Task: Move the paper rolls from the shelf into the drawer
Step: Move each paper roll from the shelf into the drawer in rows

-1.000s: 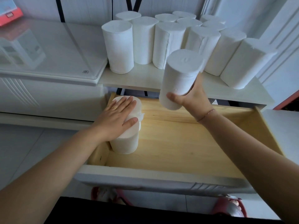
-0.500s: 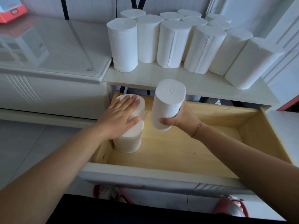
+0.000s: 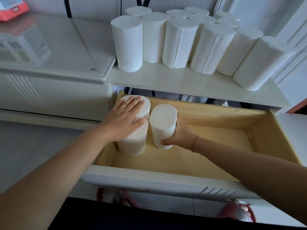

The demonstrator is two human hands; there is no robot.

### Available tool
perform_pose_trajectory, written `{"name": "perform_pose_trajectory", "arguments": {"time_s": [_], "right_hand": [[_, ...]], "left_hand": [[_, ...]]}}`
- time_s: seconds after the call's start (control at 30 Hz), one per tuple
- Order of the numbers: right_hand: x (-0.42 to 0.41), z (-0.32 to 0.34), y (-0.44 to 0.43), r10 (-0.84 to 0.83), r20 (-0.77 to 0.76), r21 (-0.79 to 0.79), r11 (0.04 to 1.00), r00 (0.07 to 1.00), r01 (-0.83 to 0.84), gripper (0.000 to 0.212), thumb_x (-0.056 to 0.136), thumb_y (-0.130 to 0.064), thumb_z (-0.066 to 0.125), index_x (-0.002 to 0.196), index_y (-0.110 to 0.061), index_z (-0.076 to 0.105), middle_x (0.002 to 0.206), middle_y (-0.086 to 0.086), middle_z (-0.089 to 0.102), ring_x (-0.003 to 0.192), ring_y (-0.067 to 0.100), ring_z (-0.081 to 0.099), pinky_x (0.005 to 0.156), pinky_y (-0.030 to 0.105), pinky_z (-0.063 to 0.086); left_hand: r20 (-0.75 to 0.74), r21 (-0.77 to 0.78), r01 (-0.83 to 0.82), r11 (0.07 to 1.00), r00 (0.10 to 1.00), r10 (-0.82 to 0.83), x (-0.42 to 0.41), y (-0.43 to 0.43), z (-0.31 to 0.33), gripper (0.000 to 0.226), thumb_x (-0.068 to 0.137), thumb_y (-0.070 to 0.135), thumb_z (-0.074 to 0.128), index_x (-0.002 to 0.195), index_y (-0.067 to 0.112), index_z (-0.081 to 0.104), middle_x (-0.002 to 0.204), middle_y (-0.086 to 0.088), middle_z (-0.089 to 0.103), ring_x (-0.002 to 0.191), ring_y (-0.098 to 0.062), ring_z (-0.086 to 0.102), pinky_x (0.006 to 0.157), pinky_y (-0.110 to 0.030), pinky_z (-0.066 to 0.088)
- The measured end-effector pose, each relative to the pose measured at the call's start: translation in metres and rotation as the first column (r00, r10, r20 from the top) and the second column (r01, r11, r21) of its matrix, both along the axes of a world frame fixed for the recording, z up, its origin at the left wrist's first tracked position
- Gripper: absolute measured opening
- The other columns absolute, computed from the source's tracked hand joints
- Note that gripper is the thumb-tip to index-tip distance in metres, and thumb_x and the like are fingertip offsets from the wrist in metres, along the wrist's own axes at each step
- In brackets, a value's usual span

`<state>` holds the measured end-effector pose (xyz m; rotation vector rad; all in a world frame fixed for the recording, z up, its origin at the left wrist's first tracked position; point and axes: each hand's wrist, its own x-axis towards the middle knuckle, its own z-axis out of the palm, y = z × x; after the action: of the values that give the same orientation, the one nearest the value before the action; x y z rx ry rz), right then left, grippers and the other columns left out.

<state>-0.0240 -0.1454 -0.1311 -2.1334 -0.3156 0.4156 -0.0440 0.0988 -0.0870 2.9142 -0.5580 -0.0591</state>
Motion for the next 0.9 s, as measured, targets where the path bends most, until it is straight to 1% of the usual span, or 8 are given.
{"name": "perform_pose_trajectory", "arguments": {"time_s": [0.17, 0.33, 0.47, 0.53, 0.6, 0.7, 0.77, 0.9], "right_hand": [[0.001, -0.007, -0.003, 0.003, -0.016, -0.04, 0.999, 1.0, -0.003, 0.116, 0.058, -0.021, 0.089, 0.148, -0.02, 0.016, 0.133, -0.005, 0.045, 0.126, 0.018, 0.045, 0.1, 0.031, 0.041], [0.007, 0.004, -0.01, 0.115, -0.115, -0.02, 0.993, 0.987, -0.118, 0.117, 0.064, -0.015, 0.088, 0.149, -0.023, 0.008, 0.141, -0.002, 0.039, 0.131, 0.016, 0.039, 0.108, 0.036, 0.039], [0.018, 0.036, -0.023, 0.202, -0.265, 0.144, 0.975, 0.943, -0.169, 0.101, 0.062, -0.045, 0.082, 0.145, -0.032, 0.026, 0.138, -0.009, 0.047, 0.131, 0.012, 0.044, 0.106, 0.034, 0.043], [0.026, 0.05, -0.024, 0.182, -0.294, 0.23, 0.966, 0.938, -0.115, 0.083, 0.07, -0.064, 0.07, 0.139, -0.029, 0.041, 0.137, -0.008, 0.051, 0.13, 0.013, 0.046, 0.108, 0.036, 0.039], [0.033, 0.058, -0.02, 0.112, -0.325, 0.23, 0.973, 0.939, -0.037, 0.069, 0.079, -0.066, 0.057, 0.136, -0.029, 0.049, 0.136, -0.009, 0.054, 0.128, 0.012, 0.048, 0.111, 0.041, 0.037], [0.035, 0.058, -0.009, 0.061, -0.263, 0.097, 0.995, 0.963, -0.037, 0.037, 0.092, -0.046, 0.056, 0.126, -0.032, 0.055, 0.122, -0.009, 0.06, 0.116, 0.013, 0.057, 0.095, 0.034, 0.052], [0.03, 0.057, -0.005, 0.053, -0.235, 0.013, 0.999, 0.971, -0.051, 0.031, 0.092, -0.04, 0.06, 0.121, -0.031, 0.055, 0.117, -0.006, 0.062, 0.111, 0.016, 0.06, 0.082, 0.031, 0.057], [0.015, 0.057, -0.011, 0.056, -0.325, -0.077, 0.993, 0.944, -0.085, 0.026, 0.087, -0.041, 0.065, 0.107, -0.029, 0.053, 0.114, 0.0, 0.06, 0.102, 0.016, 0.061, 0.069, 0.03, 0.061]], "left_hand": [[0.001, -0.003, 0.004, 1.0, 1.0, -0.004, 0.001, 0.001, -0.001, 0.077, 0.083, 0.067, -0.003, 0.148, 0.027, -0.012, 0.155, 0.011, -0.02, 0.139, -0.002, -0.024, 0.116, -0.031, -0.011], [-0.003, -0.006, 0.006, 1.0, 1.0, -0.006, 0.0, 0.001, -0.001, 0.076, 0.084, 0.066, -0.002, 0.148, 0.027, -0.012, 0.155, 0.011, -0.021, 0.139, -0.002, -0.025, 0.116, -0.03, -0.012], [-0.006, 0.001, -0.002, 1.0, 1.0, 0.002, 0.0, 0.0, 0.001, 0.077, 0.083, 0.066, -0.002, 0.149, 0.026, -0.011, 0.155, 0.01, -0.019, 0.14, -0.004, -0.023, 0.116, -0.03, -0.012], [-0.01, 0.003, -0.001, 1.0, 1.0, 0.001, 0.0, -0.001, 0.002, 0.077, 0.083, 0.066, -0.002, 0.149, 0.026, -0.011, 0.155, 0.01, -0.019, 0.139, -0.003, -0.023, 0.115, -0.03, -0.013], [-0.016, 0.007, -0.002, 1.0, 1.0, 0.002, 0.0, -0.001, 0.002, 0.075, 0.085, 0.065, 0.0, 0.149, 0.027, -0.012, 0.155, 0.011, -0.021, 0.139, -0.003, -0.024, 0.114, -0.028, -0.015], [-0.012, 0.024, -0.005, 1.0, 1.0, 0.006, 0.0, -0.001, 0.003, 0.074, 0.086, 0.064, 0.0, 0.149, 0.026, -0.012, 0.155, 0.01, -0.021, 0.139, -0.004, -0.024, 0.115, -0.029, -0.014], [-0.017, 0.027, -0.009, 1.0, 1.0, 0.009, -0.001, -0.001, 0.004, 0.075, 0.085, 0.064, 0.0, 0.149, 0.025, -0.011, 0.155, 0.01, -0.02, 0.14, -0.004, -0.023, 0.116, -0.03, -0.013], [-0.011, 0.027, -0.009, 1.0, 1.0, 0.009, -0.001, -0.002, 0.003, 0.077, 0.084, 0.063, 0.0, 0.15, 0.024, -0.008, 0.156, 0.009, -0.018, 0.141, -0.005, -0.02, 0.115, -0.029, -0.013]]}}
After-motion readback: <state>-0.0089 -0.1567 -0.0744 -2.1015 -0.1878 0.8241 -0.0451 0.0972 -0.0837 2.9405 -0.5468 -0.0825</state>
